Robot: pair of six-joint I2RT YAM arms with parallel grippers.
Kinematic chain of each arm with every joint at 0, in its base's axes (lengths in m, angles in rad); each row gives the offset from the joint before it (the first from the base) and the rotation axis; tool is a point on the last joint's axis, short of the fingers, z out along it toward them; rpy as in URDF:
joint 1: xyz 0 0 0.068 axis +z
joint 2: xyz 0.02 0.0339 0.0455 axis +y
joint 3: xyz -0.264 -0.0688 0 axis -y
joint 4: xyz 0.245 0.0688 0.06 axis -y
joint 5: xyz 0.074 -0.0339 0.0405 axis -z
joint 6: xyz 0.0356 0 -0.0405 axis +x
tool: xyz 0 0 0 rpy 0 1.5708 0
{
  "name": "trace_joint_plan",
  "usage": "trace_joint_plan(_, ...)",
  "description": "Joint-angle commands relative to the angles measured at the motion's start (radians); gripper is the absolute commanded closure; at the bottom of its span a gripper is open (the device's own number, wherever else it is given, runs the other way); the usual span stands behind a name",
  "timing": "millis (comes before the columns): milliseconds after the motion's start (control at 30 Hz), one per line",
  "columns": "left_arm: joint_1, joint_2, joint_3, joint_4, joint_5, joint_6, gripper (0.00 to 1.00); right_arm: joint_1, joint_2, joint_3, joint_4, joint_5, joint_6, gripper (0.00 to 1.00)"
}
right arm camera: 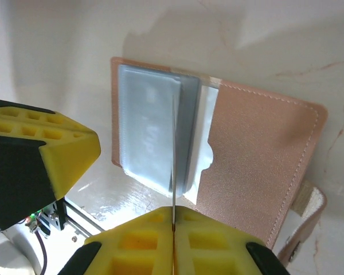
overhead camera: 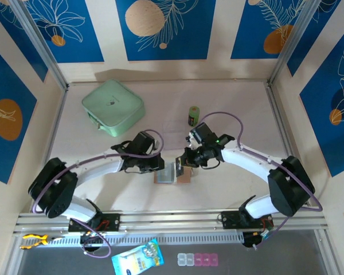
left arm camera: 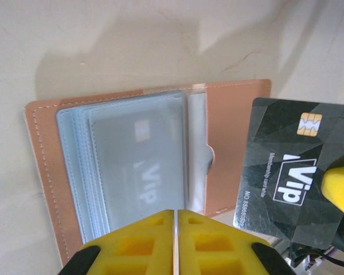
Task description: Take the credit cards out of the card holder
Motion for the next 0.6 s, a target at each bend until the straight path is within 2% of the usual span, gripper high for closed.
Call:
trace_joint_plan(0,0.029,-0.056,0.02,-0.067,-0.028,0.035,0.9,-0.007,-0.04,0.065,-0.076,0.028,-0.162,0.92)
trace_joint_plan(267,0.106,-0.133,0.007,-0.108,-0.016,0.054,0.88,-0.022,0.002,0.218,-0.16,0.057,-0.744,0.97)
trace_joint_plan(433,0.152,-0.138,0.007,-0.108,0.019,0.06,0.87,-0.03,0.13,0.41,-0.336,0.152,-1.07,1.0)
trace_joint_plan(567,0.182,-0.134,0.015,-0.112,0.033,0.066,0.87,-0.027,0.227,0.515,-0.4,0.244,-1.262,1.0)
